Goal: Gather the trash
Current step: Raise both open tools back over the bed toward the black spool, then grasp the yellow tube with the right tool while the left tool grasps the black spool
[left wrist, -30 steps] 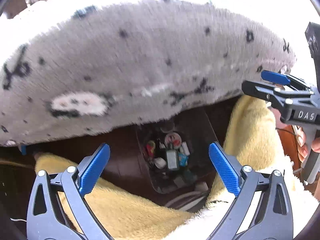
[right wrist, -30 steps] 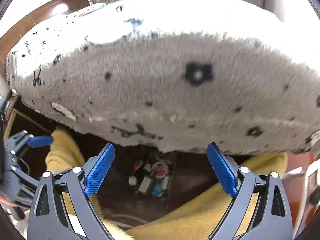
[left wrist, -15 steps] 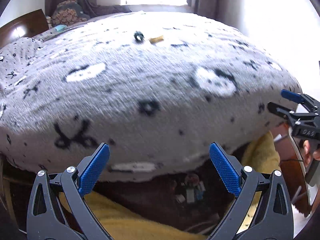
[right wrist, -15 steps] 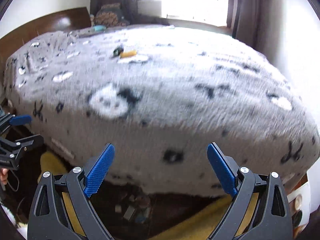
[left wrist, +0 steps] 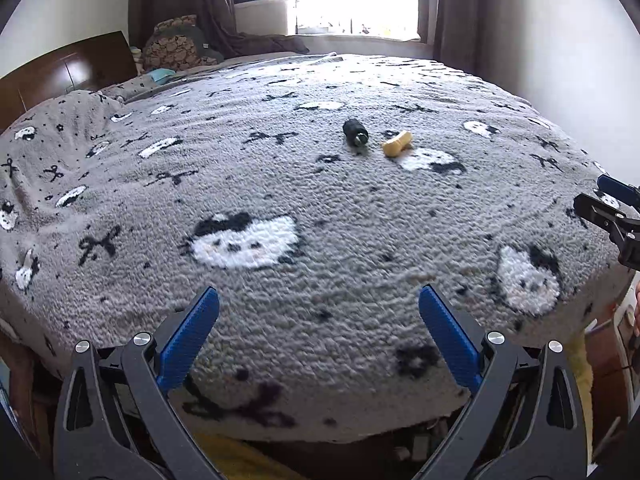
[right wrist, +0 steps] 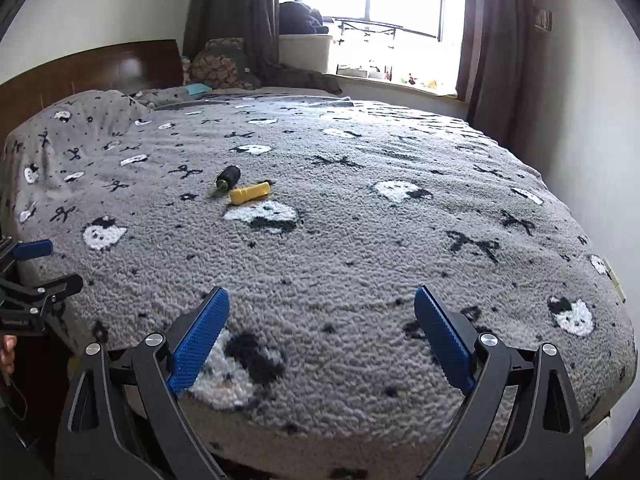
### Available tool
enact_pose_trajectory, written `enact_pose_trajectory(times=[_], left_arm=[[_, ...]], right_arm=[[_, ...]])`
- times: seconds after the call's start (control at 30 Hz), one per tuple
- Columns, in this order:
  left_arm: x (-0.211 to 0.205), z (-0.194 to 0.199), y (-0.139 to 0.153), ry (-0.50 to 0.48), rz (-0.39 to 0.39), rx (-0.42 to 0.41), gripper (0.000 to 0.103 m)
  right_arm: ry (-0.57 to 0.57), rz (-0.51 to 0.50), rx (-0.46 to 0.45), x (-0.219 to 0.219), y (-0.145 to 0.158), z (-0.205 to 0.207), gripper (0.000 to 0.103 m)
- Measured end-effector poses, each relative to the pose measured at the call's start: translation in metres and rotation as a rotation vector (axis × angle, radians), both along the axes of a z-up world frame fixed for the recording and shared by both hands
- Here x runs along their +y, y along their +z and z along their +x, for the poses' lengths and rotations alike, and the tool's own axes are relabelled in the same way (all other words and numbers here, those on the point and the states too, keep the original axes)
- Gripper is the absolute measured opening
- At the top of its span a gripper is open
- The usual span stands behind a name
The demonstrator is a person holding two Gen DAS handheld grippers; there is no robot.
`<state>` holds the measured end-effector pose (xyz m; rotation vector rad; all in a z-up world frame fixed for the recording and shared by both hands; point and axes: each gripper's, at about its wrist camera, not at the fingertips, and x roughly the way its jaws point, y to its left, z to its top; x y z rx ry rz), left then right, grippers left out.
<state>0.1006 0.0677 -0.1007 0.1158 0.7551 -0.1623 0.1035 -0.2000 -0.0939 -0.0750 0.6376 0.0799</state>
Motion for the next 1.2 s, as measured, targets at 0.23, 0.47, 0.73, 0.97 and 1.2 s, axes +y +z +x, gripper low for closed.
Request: enact_pose_trajectory(times=[0.23,0.47,0.73,0.97,1.2], left_arm=[[0.011,0.047,0.006,0.035,0.018,-0.021,0.095],[0.017,0.093,0.000,0.039,0.016,-0.005,0.095],[0.014,0.128,-0.011,0.017,0.007,0.014,0.094],[0.005,0.142,-0.016,-0.006,0.005,0.020,0.094],[-0.006,0.155,-0.019,-0.012,0.012,0.026,0.094]], right_arm=[[0.018,0.021,0.049,0.023,-0.007,0.056,0.094],[0.015,0.098,0.106,0.042,-0.016,0.109,0.092],[-0.007,0.197,0.165,0.070,-0.032,0.175,0.077],[-0.066,0.270,0.273,0.078,-0.055,0.222,0.063],[-0.028,0.203,0.269,0.085,-0.056,0.228,0.034]])
